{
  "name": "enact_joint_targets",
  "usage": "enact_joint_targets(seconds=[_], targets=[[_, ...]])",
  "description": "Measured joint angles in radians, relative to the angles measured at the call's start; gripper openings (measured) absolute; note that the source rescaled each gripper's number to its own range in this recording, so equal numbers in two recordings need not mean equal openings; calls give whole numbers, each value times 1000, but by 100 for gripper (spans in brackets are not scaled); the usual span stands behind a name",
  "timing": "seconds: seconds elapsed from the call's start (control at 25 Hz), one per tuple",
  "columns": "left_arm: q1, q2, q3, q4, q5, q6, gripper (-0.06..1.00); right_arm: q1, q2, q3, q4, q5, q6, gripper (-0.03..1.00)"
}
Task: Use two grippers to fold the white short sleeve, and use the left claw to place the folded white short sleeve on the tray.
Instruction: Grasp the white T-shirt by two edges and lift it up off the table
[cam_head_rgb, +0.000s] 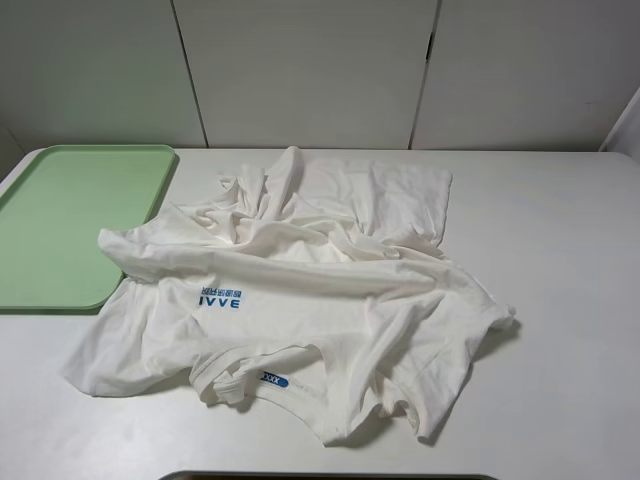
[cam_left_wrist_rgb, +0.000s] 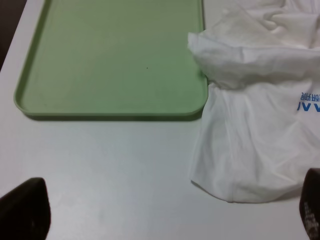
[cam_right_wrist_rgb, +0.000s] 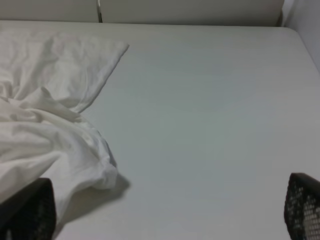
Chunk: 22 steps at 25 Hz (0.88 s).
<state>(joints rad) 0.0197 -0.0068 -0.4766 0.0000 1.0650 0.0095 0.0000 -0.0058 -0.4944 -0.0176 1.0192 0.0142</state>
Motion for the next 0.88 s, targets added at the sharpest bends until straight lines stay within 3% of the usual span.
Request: enact_joint_targets(seconds=[0.88], targets=[[0, 0, 0, 5, 0, 0, 100, 0, 0, 0, 0, 0, 0, 100]])
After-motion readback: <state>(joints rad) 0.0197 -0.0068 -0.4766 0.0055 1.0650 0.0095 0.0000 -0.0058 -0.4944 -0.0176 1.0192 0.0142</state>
